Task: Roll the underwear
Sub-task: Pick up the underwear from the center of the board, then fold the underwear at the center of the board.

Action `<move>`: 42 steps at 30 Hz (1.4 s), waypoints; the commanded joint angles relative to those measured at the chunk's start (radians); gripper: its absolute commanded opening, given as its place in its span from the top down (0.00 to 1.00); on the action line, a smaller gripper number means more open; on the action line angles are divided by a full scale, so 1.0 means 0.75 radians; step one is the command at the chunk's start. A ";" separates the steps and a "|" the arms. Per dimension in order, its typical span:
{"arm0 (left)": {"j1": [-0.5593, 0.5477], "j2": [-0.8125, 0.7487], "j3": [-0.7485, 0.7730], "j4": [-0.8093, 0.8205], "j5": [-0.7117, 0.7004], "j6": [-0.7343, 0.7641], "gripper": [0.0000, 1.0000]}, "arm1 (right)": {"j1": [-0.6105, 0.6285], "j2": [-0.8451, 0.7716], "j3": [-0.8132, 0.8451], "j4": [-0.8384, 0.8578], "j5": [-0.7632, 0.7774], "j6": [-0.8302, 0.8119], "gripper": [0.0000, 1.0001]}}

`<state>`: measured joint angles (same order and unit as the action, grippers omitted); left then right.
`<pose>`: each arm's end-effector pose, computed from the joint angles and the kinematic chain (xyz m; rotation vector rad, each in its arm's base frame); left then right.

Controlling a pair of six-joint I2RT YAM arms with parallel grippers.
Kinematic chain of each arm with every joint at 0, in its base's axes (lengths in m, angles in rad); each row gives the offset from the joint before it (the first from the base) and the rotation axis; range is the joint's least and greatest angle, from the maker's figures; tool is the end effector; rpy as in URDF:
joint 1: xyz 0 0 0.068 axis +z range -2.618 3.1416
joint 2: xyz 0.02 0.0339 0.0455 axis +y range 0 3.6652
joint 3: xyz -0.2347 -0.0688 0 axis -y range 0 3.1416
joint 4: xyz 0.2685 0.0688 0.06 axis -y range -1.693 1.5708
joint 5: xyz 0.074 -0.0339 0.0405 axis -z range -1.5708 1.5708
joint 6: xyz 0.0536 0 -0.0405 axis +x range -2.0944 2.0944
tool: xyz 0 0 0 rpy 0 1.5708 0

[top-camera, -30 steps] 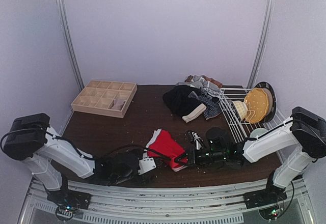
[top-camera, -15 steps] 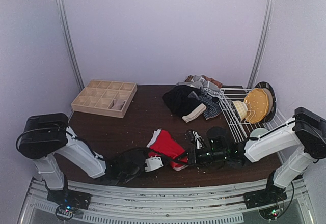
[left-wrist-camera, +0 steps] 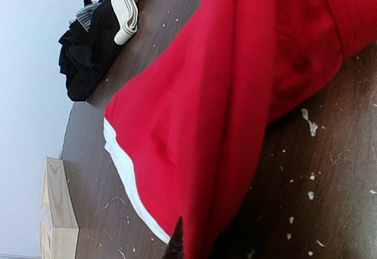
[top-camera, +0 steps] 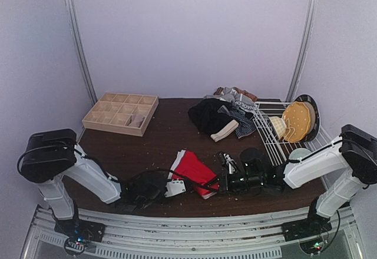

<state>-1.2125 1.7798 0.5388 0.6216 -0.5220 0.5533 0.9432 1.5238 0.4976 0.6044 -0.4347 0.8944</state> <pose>0.1339 -0.2814 0.0386 1.4277 1.5444 0.1791 0.1645 0.2652 0.0992 -0.3880 2.3100 1.5038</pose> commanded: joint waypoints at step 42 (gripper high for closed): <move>0.198 -0.394 0.560 -1.535 0.992 -0.284 1.00 | 0.140 -0.107 0.177 -0.635 0.095 -0.332 1.00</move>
<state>-1.1049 1.4376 0.8906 -0.4797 0.1230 0.3244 1.0744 1.4158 0.5941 0.1944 -0.3630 0.6857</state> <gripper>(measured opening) 0.016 0.009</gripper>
